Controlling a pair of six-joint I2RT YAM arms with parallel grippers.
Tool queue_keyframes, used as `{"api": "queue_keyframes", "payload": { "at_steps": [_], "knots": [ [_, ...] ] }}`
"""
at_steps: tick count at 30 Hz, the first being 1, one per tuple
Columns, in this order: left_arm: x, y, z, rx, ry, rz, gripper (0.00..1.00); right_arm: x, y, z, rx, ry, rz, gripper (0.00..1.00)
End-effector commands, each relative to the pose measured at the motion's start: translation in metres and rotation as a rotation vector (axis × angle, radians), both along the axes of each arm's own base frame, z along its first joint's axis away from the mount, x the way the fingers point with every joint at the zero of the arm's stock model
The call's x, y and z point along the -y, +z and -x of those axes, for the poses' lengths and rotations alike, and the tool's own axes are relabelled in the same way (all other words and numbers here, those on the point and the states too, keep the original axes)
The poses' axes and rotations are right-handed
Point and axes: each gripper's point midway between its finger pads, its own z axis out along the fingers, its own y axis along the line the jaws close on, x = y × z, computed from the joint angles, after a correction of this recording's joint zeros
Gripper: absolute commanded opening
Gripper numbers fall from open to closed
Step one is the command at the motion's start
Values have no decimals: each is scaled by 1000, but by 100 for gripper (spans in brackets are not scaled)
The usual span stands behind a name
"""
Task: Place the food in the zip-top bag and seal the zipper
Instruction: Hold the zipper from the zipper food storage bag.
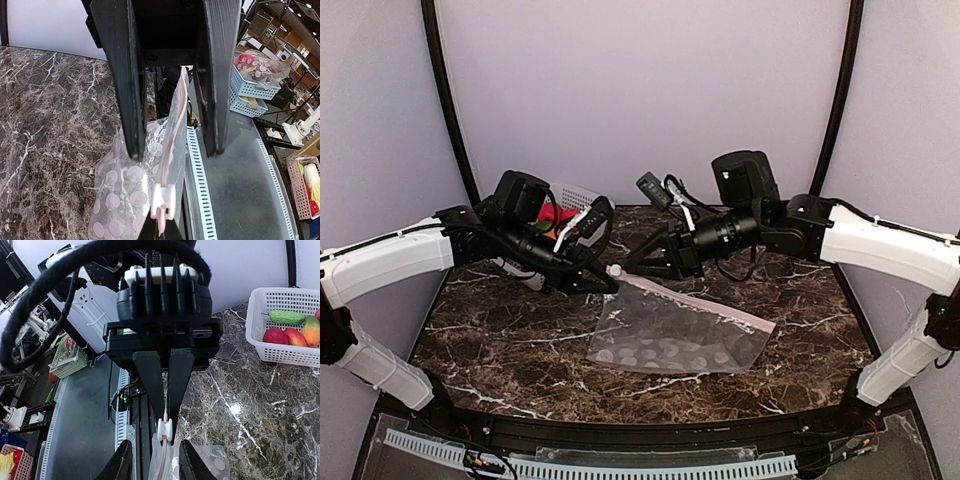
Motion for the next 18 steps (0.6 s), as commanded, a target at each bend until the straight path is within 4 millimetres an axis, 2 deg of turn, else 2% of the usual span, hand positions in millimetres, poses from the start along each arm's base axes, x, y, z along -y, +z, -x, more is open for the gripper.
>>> {"api": "queue_keyframes", "payload": {
  "at_steps": [1,9,18],
  "knots": [
    [-5,9,3,23,3,25,0,-17,11,3,21,21,-48,30],
    [-6,8,2,28,14,20,1,-25,5,5,3,40,-48,25],
    [-5,9,2,28,13,22,1,-27,5,4,-2,31,-61,12]
  ]
}}
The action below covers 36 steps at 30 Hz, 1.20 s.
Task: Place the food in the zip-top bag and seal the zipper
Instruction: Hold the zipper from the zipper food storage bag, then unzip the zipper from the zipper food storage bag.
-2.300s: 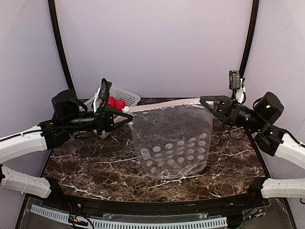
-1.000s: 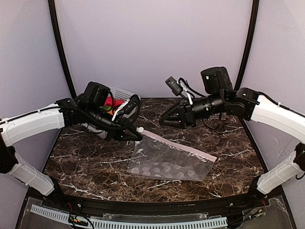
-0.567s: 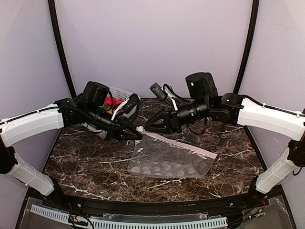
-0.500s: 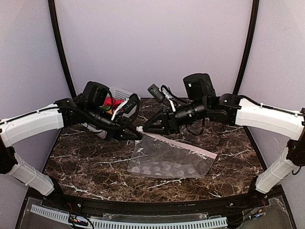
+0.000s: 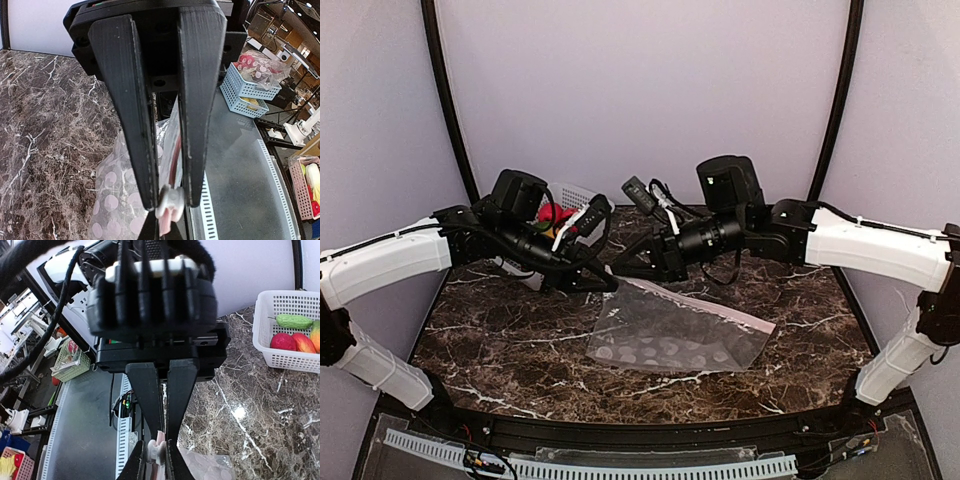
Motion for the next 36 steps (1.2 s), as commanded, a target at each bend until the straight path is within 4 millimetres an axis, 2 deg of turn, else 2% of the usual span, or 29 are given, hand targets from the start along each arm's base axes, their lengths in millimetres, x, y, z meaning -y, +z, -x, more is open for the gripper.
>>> {"api": "queue_keyframes", "payload": {
  "at_steps": [1,3,8,11,30,36],
  "knots": [
    [-5,5,2,13,7,14,1,-5,12,2,16,10,-47,10],
    [-5,5,2,14,9,15,1,-5,11,1,15,7,-44,6],
    [-5,5,1,15,12,15,1,-4,9,0,20,-7,-36,6],
    [-5,5,2,16,12,16,1,-2,9,-1,27,-18,-33,0],
    [-8,7,-8,71,78,13,1,17,10,-6,76,-104,0,0],
    [-13,6,-18,123,147,-8,1,20,10,-8,87,-123,8,0]
  ]
}}
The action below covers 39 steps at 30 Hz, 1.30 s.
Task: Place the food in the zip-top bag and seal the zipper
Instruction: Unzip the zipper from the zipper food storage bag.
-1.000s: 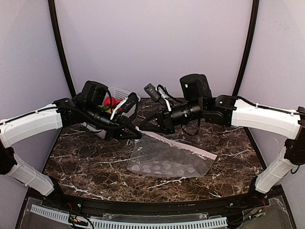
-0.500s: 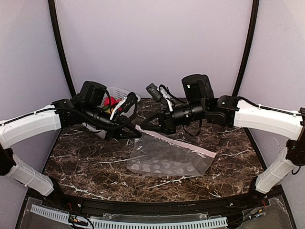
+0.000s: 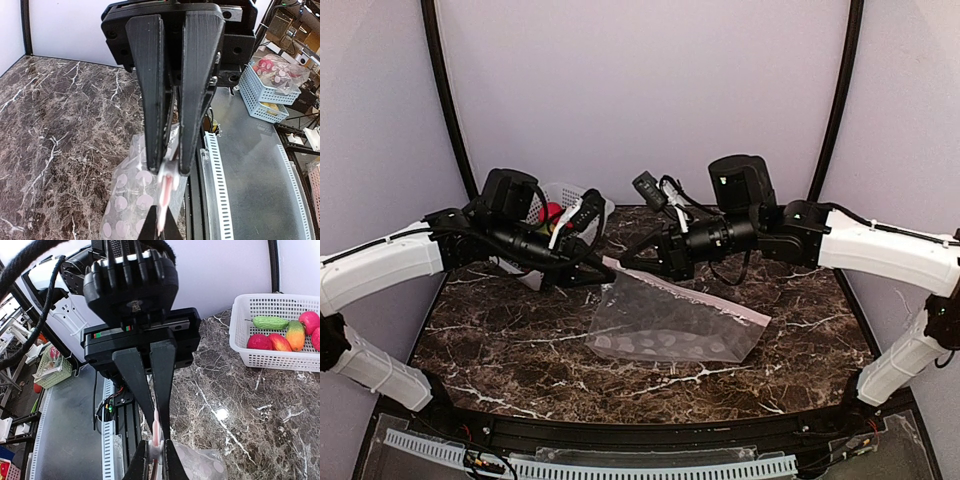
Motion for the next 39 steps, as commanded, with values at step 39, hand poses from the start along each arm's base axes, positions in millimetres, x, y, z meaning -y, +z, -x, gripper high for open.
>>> {"api": "queue_keyframes", "payload": {
  "at_steps": [39],
  "knots": [
    [-63,23,-79,119,430,47,1,24,5,-3,62,-93,24,0]
  ]
}}
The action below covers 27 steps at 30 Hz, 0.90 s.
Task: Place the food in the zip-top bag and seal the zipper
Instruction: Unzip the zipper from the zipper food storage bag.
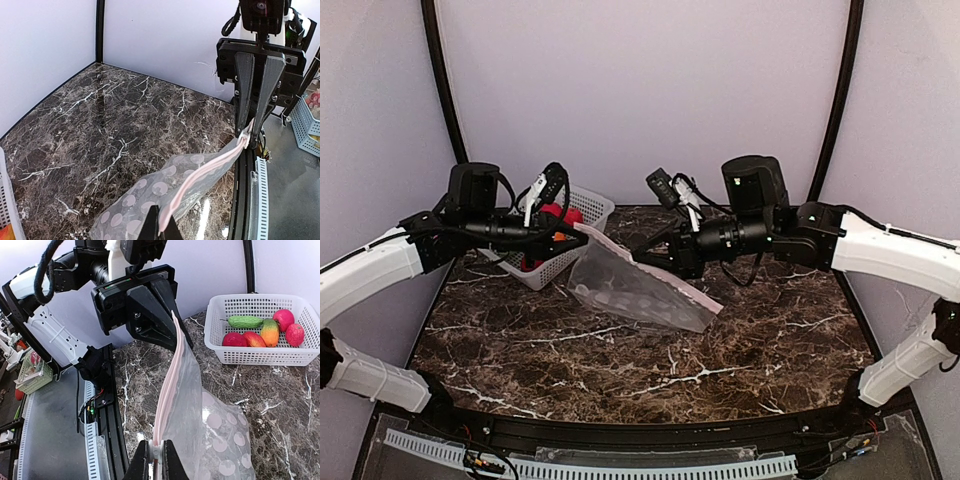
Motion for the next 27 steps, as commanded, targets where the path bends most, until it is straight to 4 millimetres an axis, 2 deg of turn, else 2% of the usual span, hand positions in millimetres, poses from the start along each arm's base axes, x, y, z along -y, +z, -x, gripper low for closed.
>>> {"api": "queue_keyframes", "payload": {
  "at_steps": [1,10,27],
  "knots": [
    [-16,6,-17,13,100,22,1,7,5,7,9,10,-2,0],
    [-38,11,-39,15,204,38,1,10,6,7,14,3,-3,0],
    [-69,20,-58,28,329,63,1,18,6,7,26,-23,5,0]
  ]
}}
